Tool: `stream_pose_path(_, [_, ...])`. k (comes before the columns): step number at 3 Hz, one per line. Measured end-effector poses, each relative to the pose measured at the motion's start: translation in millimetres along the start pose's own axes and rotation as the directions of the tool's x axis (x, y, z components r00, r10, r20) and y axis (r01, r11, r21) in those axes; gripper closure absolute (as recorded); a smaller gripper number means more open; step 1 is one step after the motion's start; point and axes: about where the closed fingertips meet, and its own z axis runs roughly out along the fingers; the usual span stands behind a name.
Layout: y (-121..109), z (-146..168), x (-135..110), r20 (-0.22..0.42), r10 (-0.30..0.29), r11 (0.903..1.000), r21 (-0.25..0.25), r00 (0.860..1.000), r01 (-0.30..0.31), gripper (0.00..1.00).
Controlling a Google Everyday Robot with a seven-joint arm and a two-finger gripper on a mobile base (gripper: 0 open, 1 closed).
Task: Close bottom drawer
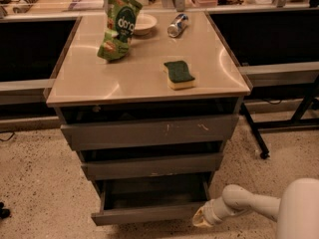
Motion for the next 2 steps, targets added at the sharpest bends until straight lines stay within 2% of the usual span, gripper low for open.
stream_pose_path(1, [-11.2,31.7,7.2,0.067,-0.032,0.999,0.033,0.997,0.03,1.0])
stream_pose_path(2, [-11.2,31.7,7.2,0.067,-0.032,0.999,0.033,0.997,0.03,1.0])
